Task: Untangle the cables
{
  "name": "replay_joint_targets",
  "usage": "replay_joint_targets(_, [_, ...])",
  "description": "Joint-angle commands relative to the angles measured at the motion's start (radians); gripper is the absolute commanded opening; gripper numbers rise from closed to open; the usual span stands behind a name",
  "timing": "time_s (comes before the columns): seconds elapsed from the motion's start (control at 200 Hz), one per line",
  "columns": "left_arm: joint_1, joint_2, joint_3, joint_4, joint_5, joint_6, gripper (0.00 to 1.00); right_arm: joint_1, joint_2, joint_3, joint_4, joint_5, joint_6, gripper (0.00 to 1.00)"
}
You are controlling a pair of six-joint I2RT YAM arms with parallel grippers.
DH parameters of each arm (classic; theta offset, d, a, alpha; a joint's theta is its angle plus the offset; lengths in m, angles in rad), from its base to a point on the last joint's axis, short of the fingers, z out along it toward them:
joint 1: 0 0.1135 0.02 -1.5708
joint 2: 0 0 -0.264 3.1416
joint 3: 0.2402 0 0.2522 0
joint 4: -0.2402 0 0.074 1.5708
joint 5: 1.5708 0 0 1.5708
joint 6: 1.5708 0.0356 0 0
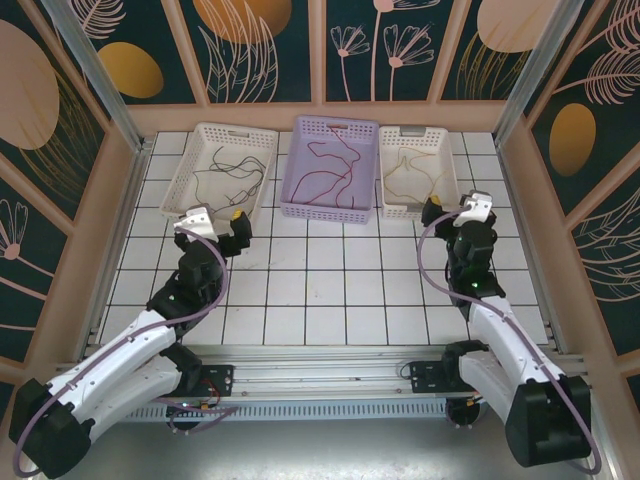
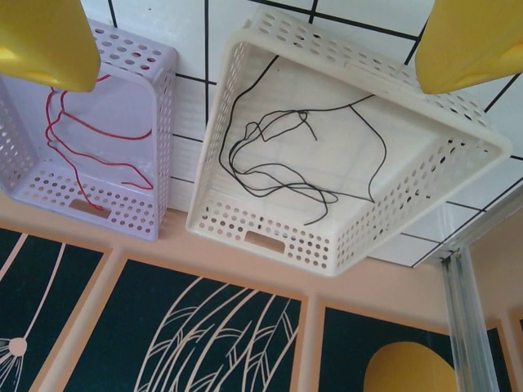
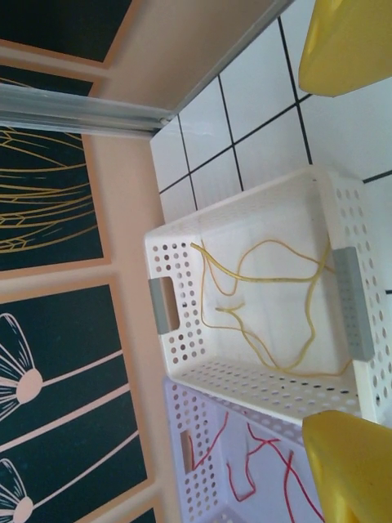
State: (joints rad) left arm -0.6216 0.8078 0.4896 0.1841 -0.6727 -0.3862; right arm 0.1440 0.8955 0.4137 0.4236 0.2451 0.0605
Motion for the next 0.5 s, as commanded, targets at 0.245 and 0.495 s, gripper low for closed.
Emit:
replay_joint_targets(0.245, [0.006, 0.027, -0.006, 0.037, -0.024, 0.015, 0.99, -0.092, 0.222, -0.111, 0.363, -0.097, -0.032, 0.99])
replay_joint_targets(0.495, [0.006, 0.054, -0.009, 0.043, -0.036, 0.021, 0.99, -0.142, 0.403, -0.194, 0.66, -0.163, -0.05, 0.99])
